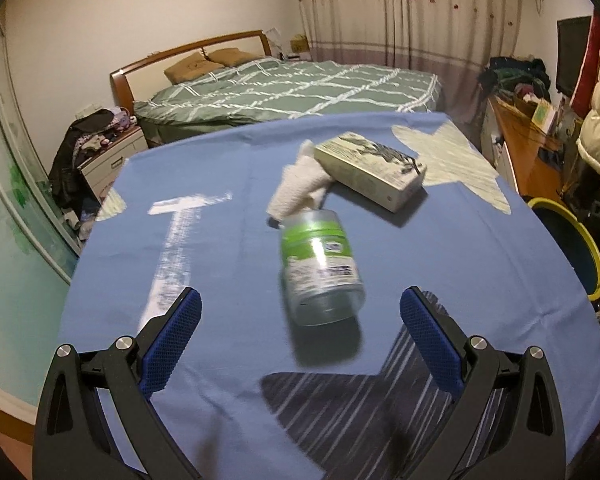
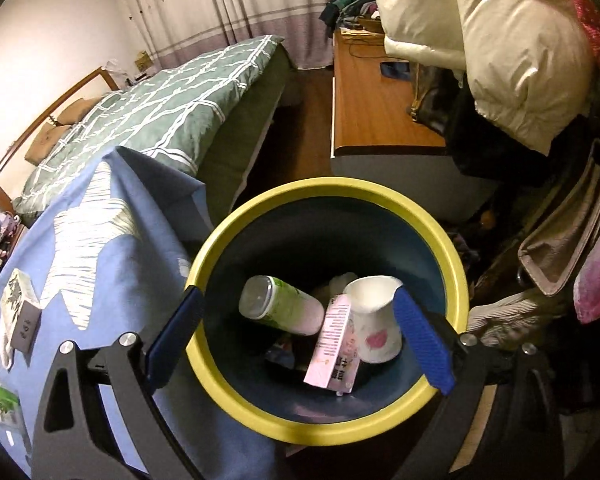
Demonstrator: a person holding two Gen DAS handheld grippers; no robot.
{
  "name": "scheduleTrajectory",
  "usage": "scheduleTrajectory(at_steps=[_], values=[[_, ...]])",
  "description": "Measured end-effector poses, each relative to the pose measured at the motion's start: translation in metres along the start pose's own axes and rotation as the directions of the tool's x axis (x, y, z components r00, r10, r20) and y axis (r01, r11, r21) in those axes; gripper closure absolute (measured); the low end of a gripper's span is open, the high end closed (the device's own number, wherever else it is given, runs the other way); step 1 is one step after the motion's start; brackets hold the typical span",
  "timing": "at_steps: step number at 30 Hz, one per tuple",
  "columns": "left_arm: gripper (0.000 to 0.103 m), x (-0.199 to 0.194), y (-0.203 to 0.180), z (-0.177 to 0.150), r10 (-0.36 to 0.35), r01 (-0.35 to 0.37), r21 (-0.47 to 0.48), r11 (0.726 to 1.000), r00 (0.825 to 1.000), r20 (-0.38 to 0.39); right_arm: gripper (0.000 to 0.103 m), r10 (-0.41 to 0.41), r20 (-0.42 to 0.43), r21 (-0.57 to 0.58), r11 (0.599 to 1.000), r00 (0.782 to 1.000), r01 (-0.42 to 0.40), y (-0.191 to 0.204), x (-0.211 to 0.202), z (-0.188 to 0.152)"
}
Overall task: Collect trash
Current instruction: 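Carry the paper cup over the bin and open the right gripper, then grasp the green-labelled toothpick jar with the left gripper and lift it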
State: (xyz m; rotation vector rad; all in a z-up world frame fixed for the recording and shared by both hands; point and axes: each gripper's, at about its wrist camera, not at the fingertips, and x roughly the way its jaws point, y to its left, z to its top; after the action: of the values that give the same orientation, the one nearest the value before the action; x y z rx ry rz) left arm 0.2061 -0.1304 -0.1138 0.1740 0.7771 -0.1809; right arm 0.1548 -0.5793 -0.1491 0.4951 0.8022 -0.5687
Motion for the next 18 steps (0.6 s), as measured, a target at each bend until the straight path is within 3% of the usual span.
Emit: scheduleTrajectory(at_steps=[3,7,18], values=[[0.006,0.011,-0.006,0.0,-0.004,0.004,-0.007,1.0,1.0,-0.018,0.012,0.015,0.0,-0.001,1.0,1.0,-0.015,0.0,-0.002,-0.001],[0.022,0.025,-0.007,-0.002,-0.001,0.0,-0.035,0.999,0.999,-0.046,0.012,0.026,0.002,0.003,1.0,1.0,-0.027,-0.001,-0.005,-0.001],[0.043,0.038,-0.005,0.002,0.009,-0.012,-0.053,0.999,0.999,-0.054,0.012,0.049,0.006,0.003,0.999,0.999,-0.049,0.0,-0.009,-0.003]])
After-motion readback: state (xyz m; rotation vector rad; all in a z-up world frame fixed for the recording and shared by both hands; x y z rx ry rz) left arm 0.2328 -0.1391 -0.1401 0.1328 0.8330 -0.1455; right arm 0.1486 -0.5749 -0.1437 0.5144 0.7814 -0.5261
